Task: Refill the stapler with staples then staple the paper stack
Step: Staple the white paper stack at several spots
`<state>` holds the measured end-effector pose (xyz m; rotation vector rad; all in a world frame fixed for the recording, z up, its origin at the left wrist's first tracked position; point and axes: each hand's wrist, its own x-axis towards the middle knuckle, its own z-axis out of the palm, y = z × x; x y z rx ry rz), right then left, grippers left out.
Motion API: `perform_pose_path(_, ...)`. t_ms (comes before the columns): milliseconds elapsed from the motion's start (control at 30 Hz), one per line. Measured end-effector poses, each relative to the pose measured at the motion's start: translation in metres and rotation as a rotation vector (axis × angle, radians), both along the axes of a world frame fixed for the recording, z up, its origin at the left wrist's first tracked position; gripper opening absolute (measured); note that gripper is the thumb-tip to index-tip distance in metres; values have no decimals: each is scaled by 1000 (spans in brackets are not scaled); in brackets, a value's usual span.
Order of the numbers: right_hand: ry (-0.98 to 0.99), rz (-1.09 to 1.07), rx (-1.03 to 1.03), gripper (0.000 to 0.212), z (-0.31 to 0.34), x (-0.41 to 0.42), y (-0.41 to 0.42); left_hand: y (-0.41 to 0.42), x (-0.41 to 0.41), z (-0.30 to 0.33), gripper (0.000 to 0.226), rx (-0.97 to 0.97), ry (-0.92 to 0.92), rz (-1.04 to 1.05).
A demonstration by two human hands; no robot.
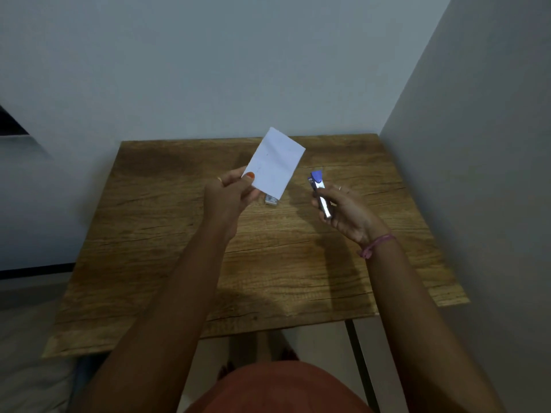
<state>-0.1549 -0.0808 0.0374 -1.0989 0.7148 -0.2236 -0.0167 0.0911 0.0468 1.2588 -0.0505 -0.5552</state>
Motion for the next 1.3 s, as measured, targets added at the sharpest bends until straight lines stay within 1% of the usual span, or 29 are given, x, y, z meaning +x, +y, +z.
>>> perform_pose_path(100,54,-33,-127,16,-17,6,-4,6,8,-7,14,10,58,65)
perform_pose_path(133,85,-38,-209,16,-24,9,-4,8,12,-10,13,17,71,77)
perform_pose_path(200,195,-78,-454,16,-36,17,-4,13,20,-17,13,43,98,94)
perform_pose_path(267,316,-156,-689,22,-47,25,-2,19,29,-25,15,90,127,112)
perform_pose_path(333,374,-225,-840,24,-54,33,2,24,38,-36,21,175,135,126)
perform_pose_path(400,382,-265,-909,21,-61,40,5,28,46,-48,24,262,134,133)
perform_pose_path(500,419,-300,-924,19,-70,49,7,31,53,-65,19,397,119,152)
perform_pose_path(533,447,-304,-913,19,-72,53,8,32,53,-70,17,468,71,150)
perform_pose_path(667,519,-360,-877,22,-76,61,12,30,52,-83,20,801,-270,83)
perform_pose_path(767,529,-378,-865,34,-78,63,12,30,52,-88,25,900,-370,40)
perform_pose_path(900,569,-354,-911,45,-84,65,11,31,50,-93,25,916,-437,58)
perform_pose_path(1067,664,-340,-1029,51,-93,66,17,34,50,-94,26,870,-432,93)
perform_pose_path(1200,655,-346,-1002,55,-94,64,16,37,51,-95,25,805,-372,108)
perform_pose_path(1300,619,-358,-981,54,-94,63,16,38,50,-94,27,804,-352,117)
